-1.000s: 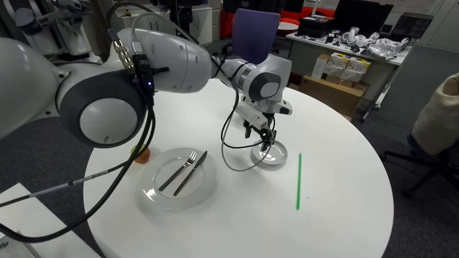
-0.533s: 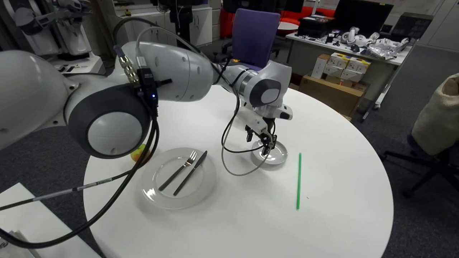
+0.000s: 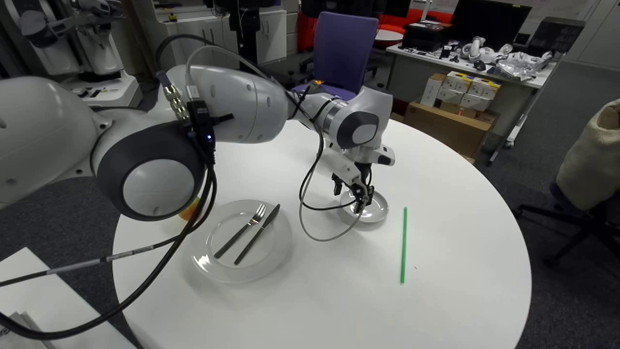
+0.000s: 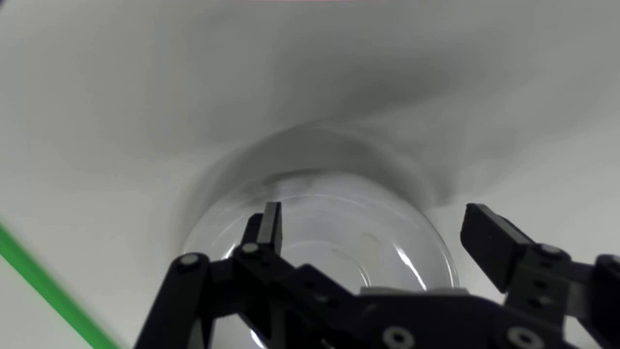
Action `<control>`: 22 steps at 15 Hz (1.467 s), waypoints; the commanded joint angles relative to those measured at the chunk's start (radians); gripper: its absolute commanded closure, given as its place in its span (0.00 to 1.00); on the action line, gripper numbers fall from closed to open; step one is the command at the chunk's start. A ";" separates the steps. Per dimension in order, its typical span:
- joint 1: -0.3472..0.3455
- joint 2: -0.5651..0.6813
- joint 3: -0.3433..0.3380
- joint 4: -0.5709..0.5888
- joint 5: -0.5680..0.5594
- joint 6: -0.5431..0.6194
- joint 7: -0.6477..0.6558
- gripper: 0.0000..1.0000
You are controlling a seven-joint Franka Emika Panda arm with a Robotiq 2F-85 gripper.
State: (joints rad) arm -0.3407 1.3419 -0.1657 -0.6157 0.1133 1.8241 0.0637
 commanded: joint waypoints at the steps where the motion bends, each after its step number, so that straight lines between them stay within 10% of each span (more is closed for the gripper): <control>1: 0.001 0.024 -0.018 0.057 -0.014 -0.019 0.026 0.00; 11: 0.023 0.035 -0.071 0.065 -0.032 -0.011 0.054 0.00; 17: 0.029 0.035 -0.083 0.065 -0.033 -0.014 0.056 0.37; 22: 0.030 0.036 -0.088 0.065 -0.032 -0.015 0.058 0.27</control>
State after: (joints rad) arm -0.3128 1.3539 -0.2373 -0.6026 0.0959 1.8241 0.0947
